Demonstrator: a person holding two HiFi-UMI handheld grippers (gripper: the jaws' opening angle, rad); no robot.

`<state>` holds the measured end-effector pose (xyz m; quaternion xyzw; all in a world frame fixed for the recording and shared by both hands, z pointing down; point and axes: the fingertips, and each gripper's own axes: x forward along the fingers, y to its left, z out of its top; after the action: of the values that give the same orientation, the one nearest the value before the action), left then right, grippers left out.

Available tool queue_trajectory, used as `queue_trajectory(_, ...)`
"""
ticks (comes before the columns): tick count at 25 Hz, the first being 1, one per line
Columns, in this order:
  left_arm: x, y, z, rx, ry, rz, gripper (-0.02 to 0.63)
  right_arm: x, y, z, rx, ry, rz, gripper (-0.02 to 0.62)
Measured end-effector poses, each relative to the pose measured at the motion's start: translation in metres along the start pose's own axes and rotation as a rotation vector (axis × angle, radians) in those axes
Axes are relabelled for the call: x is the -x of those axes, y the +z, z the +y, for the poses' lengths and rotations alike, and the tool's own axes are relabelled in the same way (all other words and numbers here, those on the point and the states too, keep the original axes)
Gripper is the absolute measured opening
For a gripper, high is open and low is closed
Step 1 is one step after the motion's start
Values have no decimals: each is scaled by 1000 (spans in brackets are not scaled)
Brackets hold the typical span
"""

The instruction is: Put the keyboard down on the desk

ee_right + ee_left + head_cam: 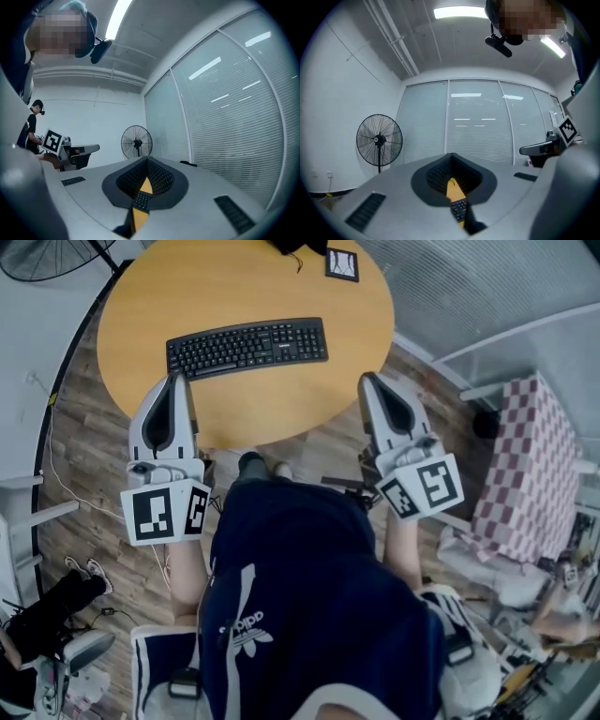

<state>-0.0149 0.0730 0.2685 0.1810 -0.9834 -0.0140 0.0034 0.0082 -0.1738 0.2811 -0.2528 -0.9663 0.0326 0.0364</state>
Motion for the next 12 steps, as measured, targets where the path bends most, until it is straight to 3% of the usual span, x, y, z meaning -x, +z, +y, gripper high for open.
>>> queue_trajectory(12,34,-15,-24,2,22,20,2,29,-19,15,-10,26,22,5)
